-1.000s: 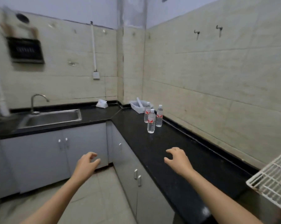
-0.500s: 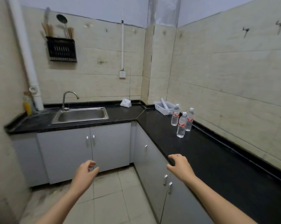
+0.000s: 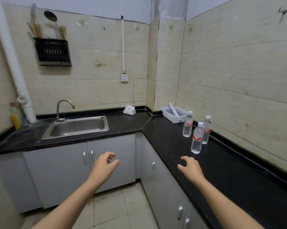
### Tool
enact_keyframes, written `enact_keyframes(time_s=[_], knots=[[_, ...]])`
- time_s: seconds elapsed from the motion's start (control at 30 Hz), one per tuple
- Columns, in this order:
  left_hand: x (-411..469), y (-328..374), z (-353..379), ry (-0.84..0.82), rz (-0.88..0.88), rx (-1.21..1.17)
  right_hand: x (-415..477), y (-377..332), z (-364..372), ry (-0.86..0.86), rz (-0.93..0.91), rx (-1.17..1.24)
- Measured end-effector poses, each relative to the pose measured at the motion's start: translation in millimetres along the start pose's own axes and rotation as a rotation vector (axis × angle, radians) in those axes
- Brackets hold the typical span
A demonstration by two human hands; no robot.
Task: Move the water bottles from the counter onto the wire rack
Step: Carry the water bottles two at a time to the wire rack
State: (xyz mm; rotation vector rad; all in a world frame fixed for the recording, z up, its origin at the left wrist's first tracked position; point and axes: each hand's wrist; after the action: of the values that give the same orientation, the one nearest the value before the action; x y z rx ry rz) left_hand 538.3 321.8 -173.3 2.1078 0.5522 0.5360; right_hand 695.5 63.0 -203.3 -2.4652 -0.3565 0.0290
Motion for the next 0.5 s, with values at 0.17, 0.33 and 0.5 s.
enact_keyframes(time_s=[0.17, 0.33, 0.5], knots=[[74, -4, 42, -0.015, -0.061, 0.025, 66, 17, 4, 0.007, 0.02, 0.002], [122, -18, 91, -0.098, -0.126, 0.063, 104, 47, 12, -0.02, 0.111, -0.012], [175, -23, 138, -0.18, -0.147, 0.071, 141, 74, 21, -0.017, 0.208, -0.006]])
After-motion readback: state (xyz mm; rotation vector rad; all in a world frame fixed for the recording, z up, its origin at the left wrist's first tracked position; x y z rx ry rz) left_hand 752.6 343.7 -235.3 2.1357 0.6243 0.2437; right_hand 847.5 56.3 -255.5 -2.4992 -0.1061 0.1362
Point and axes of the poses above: each hand's wrist, its own x-axis towards the middle knuckle, its own z-axis out of the palm, y = z × x, and after that the axes turned 2 degrees about -z, right-handed
